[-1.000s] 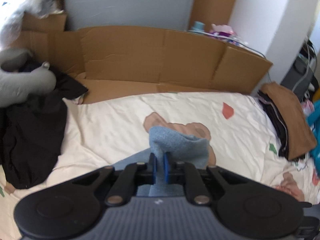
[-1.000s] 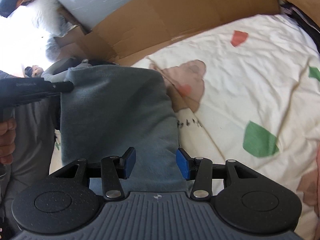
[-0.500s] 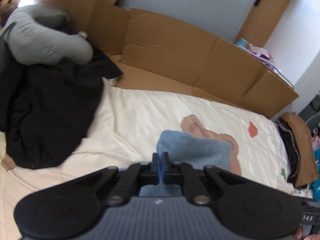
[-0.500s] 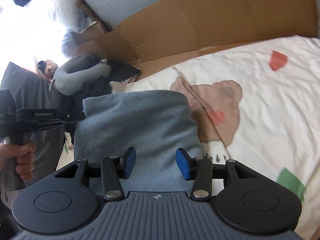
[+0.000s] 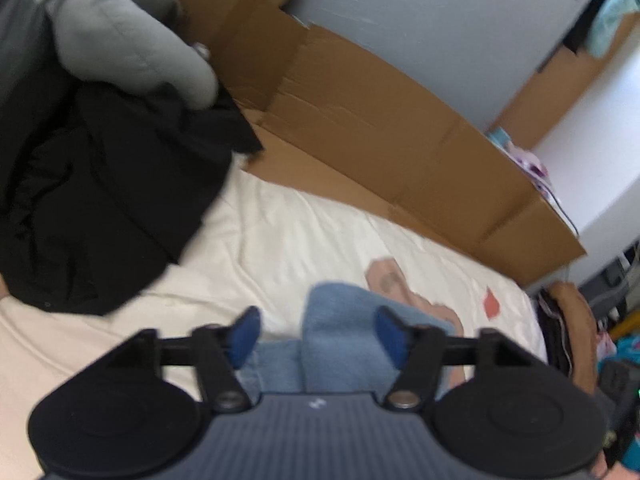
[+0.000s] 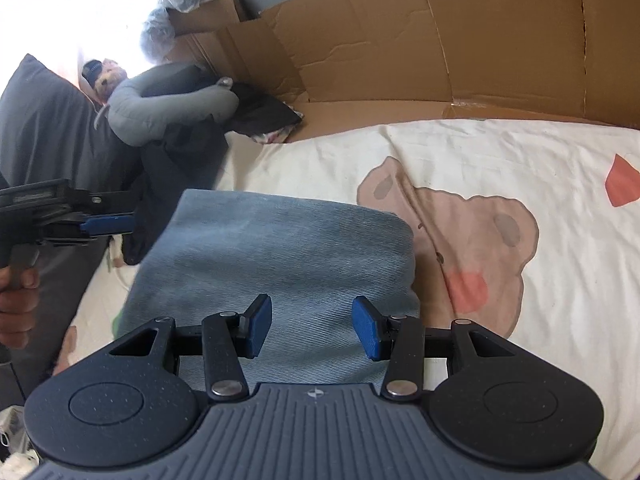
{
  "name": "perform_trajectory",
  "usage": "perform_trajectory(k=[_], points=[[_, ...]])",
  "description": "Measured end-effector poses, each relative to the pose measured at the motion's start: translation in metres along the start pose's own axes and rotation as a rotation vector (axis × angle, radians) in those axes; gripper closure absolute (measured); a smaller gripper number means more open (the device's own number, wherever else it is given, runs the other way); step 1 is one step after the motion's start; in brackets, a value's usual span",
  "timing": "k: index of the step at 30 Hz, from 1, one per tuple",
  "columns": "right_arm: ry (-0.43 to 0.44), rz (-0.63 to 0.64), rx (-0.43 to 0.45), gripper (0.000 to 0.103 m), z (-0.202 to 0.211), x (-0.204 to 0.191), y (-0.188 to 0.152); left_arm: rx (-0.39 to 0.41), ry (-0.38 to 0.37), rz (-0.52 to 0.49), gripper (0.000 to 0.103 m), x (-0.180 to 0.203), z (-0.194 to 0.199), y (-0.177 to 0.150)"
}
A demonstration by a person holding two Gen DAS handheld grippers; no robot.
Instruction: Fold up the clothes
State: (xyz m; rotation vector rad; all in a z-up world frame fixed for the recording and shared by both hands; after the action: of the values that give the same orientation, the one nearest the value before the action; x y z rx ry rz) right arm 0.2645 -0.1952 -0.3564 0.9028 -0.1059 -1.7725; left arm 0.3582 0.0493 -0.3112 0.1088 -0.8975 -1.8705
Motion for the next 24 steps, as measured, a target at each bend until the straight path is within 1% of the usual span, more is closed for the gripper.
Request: perform_trajectory(k=[1, 7, 9, 10, 11, 12, 13, 15, 17, 19, 20, 21, 24], points=[[-0.004, -0.002, -0.001, 0.051, -0.002, 0.003, 0.000, -0.015, -0.017, 0.002, 0.029, 0.002, -0.005, -0.004], [-0.033, -0.058, 0.012, 0.051, -0.008, 0.022, 0.007, -0.100, -0.127, 0.029, 0.029, 0.013, -0.043, -0.029], [-0.039, -0.071, 0.015, 0.051, -0.010, 0.027, 0.009, -0.112, -0.170, 0.045, 0.032, 0.015, -0.054, -0.035], [-0.041, -0.074, 0.013, 0.051, -0.013, 0.029, 0.010, -0.112, -0.194, 0.056, 0.038, 0.015, -0.058, -0.036], [-0.042, -0.075, 0.008, 0.051, -0.016, 0.031, 0.011, -0.103, -0.203, 0.054, 0.051, 0.016, -0.060, -0.036], [-0.043, -0.074, 0.003, 0.052, -0.019, 0.032, 0.012, -0.100, -0.197, 0.040, 0.064, 0.016, -0.060, -0.034], [-0.042, -0.073, -0.004, 0.052, -0.022, 0.033, 0.014, -0.097, -0.193, 0.028, 0.095, 0.017, -0.060, -0.033], [-0.038, -0.072, -0.010, 0.053, -0.024, 0.033, 0.017, -0.088, -0.215, 0.059, 0.095, 0.018, -0.053, -0.029], [-0.024, -0.076, -0.003, 0.053, -0.022, 0.030, 0.022, -0.055, -0.224, 0.029, 0.095, 0.027, -0.035, -0.023], [-0.007, -0.070, 0.004, 0.053, -0.018, 0.025, 0.025, -0.031, -0.218, 0.012, 0.095, 0.036, -0.020, -0.019], [-0.001, -0.062, 0.004, 0.054, -0.017, 0.021, 0.025, -0.019, -0.215, 0.014, 0.095, 0.037, -0.013, -0.018], [0.005, -0.054, 0.004, 0.058, -0.017, 0.018, 0.026, -0.008, -0.206, 0.018, 0.095, 0.036, -0.006, -0.017], [0.019, -0.028, 0.005, 0.058, -0.017, 0.007, 0.026, 0.006, -0.178, 0.043, 0.095, 0.024, 0.005, -0.020]])
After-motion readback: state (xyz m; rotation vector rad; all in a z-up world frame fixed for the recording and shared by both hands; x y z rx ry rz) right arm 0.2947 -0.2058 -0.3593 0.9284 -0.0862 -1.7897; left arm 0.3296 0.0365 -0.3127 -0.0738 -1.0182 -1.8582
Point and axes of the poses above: each gripper's, at about its wrist camera, not at the fingertips, and z roughly against the way its jaws point, x to its right, y to its top, the point moved 7 cm from there along -z, roughly the way its jaws point, and after that the axes turned 12 degrees about -z, right-handed, at the moved point
